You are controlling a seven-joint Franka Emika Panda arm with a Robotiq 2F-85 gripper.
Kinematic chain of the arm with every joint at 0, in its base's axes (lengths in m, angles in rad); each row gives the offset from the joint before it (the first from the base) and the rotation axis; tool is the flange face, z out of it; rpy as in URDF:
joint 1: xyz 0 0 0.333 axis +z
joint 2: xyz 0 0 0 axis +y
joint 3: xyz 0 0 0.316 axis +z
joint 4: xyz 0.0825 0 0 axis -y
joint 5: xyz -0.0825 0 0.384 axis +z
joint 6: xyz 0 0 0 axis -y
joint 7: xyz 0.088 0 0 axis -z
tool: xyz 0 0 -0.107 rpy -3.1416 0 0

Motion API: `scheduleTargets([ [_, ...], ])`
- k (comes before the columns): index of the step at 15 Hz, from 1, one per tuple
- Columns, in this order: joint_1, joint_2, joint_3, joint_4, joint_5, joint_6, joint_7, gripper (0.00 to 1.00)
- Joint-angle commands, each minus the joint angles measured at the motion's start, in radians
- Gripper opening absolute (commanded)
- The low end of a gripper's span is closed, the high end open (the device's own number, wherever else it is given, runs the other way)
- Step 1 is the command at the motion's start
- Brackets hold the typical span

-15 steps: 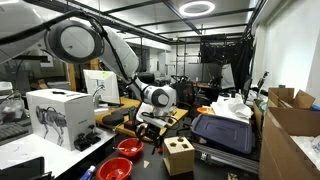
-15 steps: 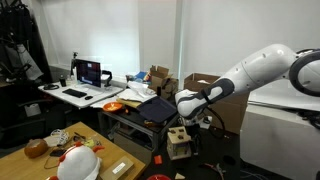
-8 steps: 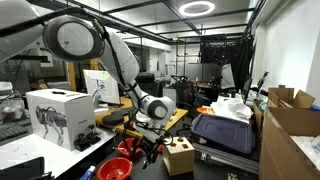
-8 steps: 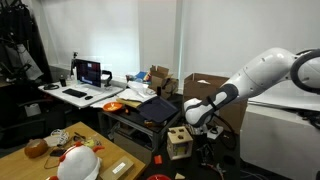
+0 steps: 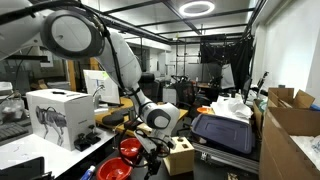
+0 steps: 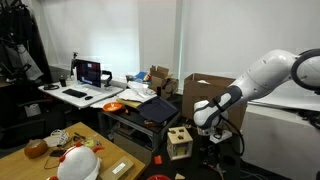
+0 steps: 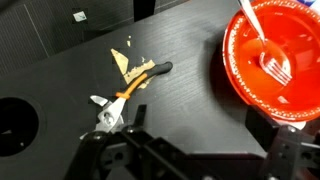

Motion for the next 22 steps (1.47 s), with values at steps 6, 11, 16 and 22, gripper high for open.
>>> scheduleTargets([
  [6,0.000,-0.084,0.009,-0.153,0.091,0.206,0.125,1.00],
  [11,0.005,-0.061,0.019,-0.099,0.081,0.172,0.098,1.00],
  [16,0.005,-0.088,0.020,-0.123,0.082,0.170,0.097,1.00],
  [22,0.005,-0.088,0.020,-0.124,0.082,0.170,0.097,1.00],
])
